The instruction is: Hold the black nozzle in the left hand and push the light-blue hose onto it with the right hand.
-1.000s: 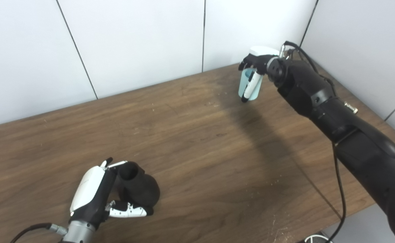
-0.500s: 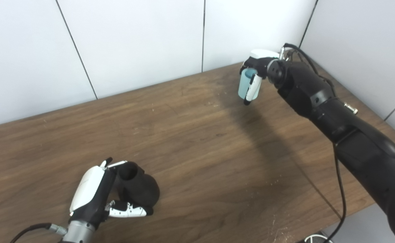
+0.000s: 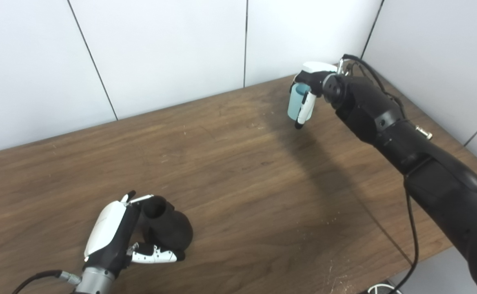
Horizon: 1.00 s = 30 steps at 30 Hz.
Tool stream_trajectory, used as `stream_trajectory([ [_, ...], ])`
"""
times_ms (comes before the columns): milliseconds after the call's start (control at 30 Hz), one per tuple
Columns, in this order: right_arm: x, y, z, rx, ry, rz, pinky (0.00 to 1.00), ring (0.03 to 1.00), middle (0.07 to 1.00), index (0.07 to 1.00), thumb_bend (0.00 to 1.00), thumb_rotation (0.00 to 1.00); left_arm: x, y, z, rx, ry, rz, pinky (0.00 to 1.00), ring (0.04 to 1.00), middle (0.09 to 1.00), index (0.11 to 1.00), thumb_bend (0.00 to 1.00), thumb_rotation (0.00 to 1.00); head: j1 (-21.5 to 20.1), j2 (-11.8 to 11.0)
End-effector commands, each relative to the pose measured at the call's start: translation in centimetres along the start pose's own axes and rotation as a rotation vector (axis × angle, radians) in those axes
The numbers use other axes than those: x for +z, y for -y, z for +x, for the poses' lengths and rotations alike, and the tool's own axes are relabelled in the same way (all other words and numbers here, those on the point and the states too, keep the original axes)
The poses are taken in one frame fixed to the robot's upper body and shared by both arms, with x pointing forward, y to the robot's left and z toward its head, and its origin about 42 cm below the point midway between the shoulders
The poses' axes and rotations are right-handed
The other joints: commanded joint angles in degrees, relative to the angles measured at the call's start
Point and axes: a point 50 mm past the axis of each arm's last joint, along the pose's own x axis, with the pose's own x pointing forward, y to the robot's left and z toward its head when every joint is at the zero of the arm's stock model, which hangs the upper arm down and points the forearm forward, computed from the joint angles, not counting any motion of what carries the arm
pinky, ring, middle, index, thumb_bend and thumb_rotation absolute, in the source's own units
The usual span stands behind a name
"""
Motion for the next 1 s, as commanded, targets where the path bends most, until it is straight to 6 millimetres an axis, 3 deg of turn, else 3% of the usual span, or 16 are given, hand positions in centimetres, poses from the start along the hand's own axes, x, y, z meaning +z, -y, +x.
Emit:
stream_trajectory([
  [0,0.13,2.96,-0.35,-0.094,0.008,-0.016,0.68,0.737,0.763,0.751,0.93,0.05,-2.6,2.75,-1.77,-0.161,-0.147,-0.019,1.0,0.662,0.543,0.448,0.52,0.0,0.0,0.1],
  [100,0.19,2.79,-0.23,-0.098,0.0,-0.021,0.77,0.741,0.757,0.744,0.93,0.05,-2.6,2.72,-1.78,-0.163,-0.148,-0.02,1.0,0.666,0.541,0.449,0.52,0.0,0.0,0.2],
  [267,0.44,2.76,-0.31,-0.117,-0.002,-0.031,0.82,0.715,0.72,0.719,0.9,0.03,-2.57,2.68,-1.77,-0.164,-0.15,-0.022,1.0,0.666,0.541,0.449,0.52,0.0,0.1,0.3],
  [433,0.42,2.75,-0.5,-0.147,0.003,-0.034,0.7,0.626,0.653,0.69,0.89,0.01,-2.47,2.73,-1.8,-0.165,-0.151,-0.023,1.0,0.664,0.541,0.448,0.52,0.0,0.1,0.7],
  [500,0.36,2.67,-0.49,-0.162,0.005,-0.035,0.59,0.483,0.516,0.686,0.64,0.0,-2.43,2.73,-1.8,-0.166,-0.151,-0.023,1.0,0.668,0.541,0.448,0.52,0.0,0.0,0.8],
  [533,0.32,2.58,-0.48,-0.168,0.006,-0.037,0.56,0.487,0.501,0.679,0.61,0.0,-2.42,2.71,-1.78,-0.166,-0.152,-0.023,1.0,0.668,0.541,0.449,0.52,0.0,0.0,0.8],
  [700,0.09,2.21,-0.38,-0.184,0.003,-0.04,0.66,0.528,0.485,0.631,0.57,0.0,-2.5,2.54,-1.8,-0.167,-0.155,-0.025,1.0,0.678,0.539,0.451,0.52,0.0,0.0,0.9],
  [833,0.05,2.19,-0.44,-0.193,0.011,-0.029,0.45,0.44,0.476,0.543,0.52,0.0,-2.49,2.48,-1.85,-0.168,-0.158,-0.021,1.0,0.681,0.541,0.45,0.52,0.0,0.0,0.9],
  [967,0.08,2.14,-0.61,-0.202,0.025,-0.021,0.36,0.422,0.478,0.512,0.5,0.0,-2.38,2.52,-1.82,-0.168,-0.158,-0.021,1.0,0.68,0.541,0.45,0.52,0.0,-0.1,1.0],
])
